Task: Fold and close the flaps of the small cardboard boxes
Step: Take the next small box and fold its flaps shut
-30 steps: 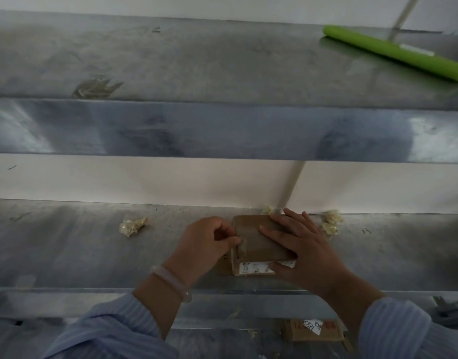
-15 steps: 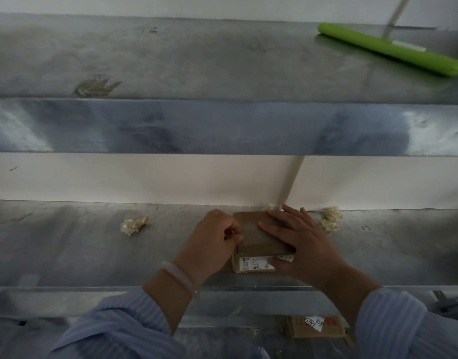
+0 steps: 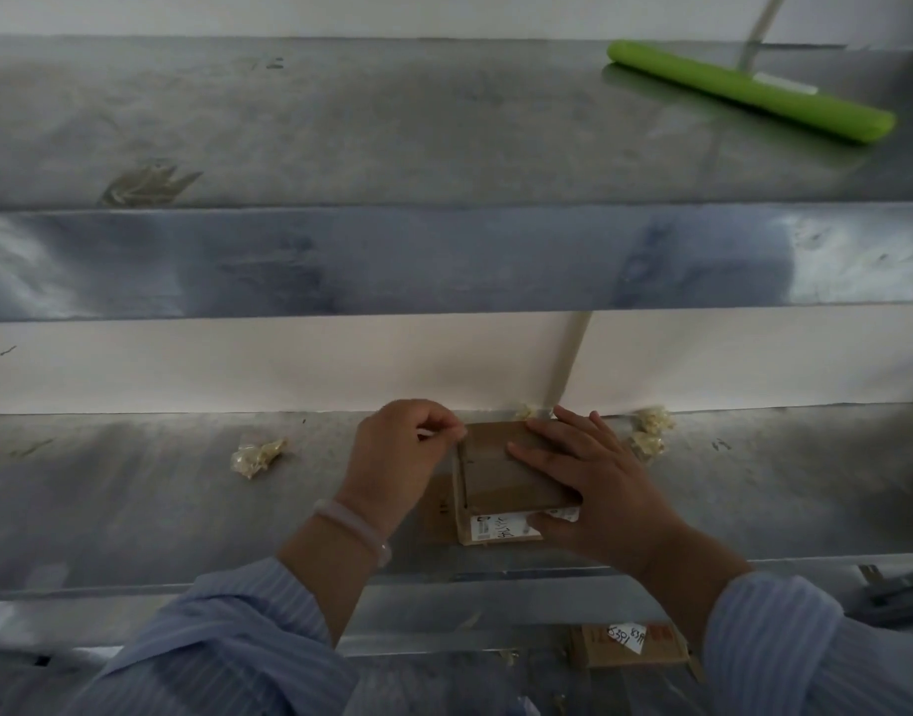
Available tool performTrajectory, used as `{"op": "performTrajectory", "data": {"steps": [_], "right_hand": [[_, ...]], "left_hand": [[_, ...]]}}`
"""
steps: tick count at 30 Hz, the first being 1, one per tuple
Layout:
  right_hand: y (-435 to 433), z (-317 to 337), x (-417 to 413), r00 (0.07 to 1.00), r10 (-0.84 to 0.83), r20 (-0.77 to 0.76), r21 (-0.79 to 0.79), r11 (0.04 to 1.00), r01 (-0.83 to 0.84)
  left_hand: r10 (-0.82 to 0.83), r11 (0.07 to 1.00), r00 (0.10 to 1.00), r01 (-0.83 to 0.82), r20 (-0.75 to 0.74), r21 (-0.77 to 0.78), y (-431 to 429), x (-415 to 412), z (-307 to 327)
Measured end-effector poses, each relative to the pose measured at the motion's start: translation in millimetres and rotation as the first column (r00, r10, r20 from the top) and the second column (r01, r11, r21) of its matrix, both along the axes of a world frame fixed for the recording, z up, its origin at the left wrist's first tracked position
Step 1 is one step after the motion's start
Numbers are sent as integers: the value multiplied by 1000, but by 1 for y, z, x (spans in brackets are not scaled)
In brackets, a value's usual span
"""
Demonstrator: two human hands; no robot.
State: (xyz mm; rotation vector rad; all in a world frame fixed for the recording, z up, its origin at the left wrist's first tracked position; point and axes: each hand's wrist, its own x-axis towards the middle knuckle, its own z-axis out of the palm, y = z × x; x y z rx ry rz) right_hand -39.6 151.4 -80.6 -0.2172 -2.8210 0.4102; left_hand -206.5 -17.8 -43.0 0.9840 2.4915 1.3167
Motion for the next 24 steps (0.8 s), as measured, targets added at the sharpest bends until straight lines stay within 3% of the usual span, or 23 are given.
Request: {"op": "performTrajectory", "data": {"steps": [3,7,12,16,19,21,22,24], "right_hand": [[0,0,0,1000,2,-5,22,1000,-2],[0,-1,0,1000,2,-12,20,1000,-2],[0,0,0,1000,8,-3,30,1000,-8],[1,0,1,1000,20,12,35,999,-20],[2,1,1,999,17,40,33,999,-18],[1,4,1,998,25,53,34,999,-27],[1,6,1,998,35,50,19,999,-36],[1,11,4,999,36,4,-131,991,-35]], "left_hand": [[-52,999,997,53,48,-9,-3,-1,-4],[9,999,978,-16,209,29,2,-3,-7],[-11,998,789,-28,614,54,5,-6,-9],[33,992,747,-107,664,71,7,-8,-6],[58,997,853,-80,518,21,9,-11,-6],[39,998,980,-26,196,-66,9,-8,-7],[5,996,999,-1,38,-90,9,-5,-7],[-63,995,992,55,-112,-78,8,0,-4]]}}
